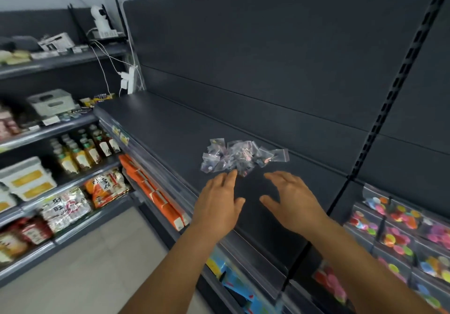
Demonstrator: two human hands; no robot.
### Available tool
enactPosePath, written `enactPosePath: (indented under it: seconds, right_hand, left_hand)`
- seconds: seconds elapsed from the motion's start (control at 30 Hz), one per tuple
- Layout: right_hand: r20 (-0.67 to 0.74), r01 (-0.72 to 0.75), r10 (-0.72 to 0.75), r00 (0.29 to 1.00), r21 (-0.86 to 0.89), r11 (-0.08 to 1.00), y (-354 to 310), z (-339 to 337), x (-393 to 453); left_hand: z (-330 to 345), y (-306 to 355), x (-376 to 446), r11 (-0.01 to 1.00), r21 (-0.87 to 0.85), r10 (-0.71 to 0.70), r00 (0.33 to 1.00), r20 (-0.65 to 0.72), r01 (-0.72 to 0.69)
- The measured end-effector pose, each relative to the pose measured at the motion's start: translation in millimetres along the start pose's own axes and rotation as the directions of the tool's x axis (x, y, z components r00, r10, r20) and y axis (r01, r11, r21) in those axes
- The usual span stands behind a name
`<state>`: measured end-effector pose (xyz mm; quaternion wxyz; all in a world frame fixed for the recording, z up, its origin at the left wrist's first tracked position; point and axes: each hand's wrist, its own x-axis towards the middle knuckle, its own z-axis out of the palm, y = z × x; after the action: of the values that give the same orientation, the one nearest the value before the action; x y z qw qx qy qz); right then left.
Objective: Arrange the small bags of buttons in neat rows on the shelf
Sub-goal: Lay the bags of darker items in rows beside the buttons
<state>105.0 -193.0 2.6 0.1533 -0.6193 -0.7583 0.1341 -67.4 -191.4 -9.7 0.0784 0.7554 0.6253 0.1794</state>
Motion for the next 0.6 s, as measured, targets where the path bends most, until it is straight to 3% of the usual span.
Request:
enactPosePath:
  seconds: [0.23,0.4,0.6]
  right_hand:
    - [0.125,0.072,-0.073,0.99,0.011,0.997,-17.1,28.6,72.8]
    - [0.203,0.1,-0.087,0.975,-0.053,0.994,-31.3,50.6,105.9]
    - [0.17,0.121,-0.099,0.98,-0.125,0.985,-30.1,59.4,103.4]
  left_hand:
    - [12.0,-53.3,52.2,0.996,0.024,-0.087,0.996,0.029,0.087]
    - [21.7,-76.5,76.1,0.993,0.078,-0.102,0.984,0.149,0.091]
    - [17.4,-85.3,77.5,0.999,-0.008,0.036,0.99,0.133,-0.035]
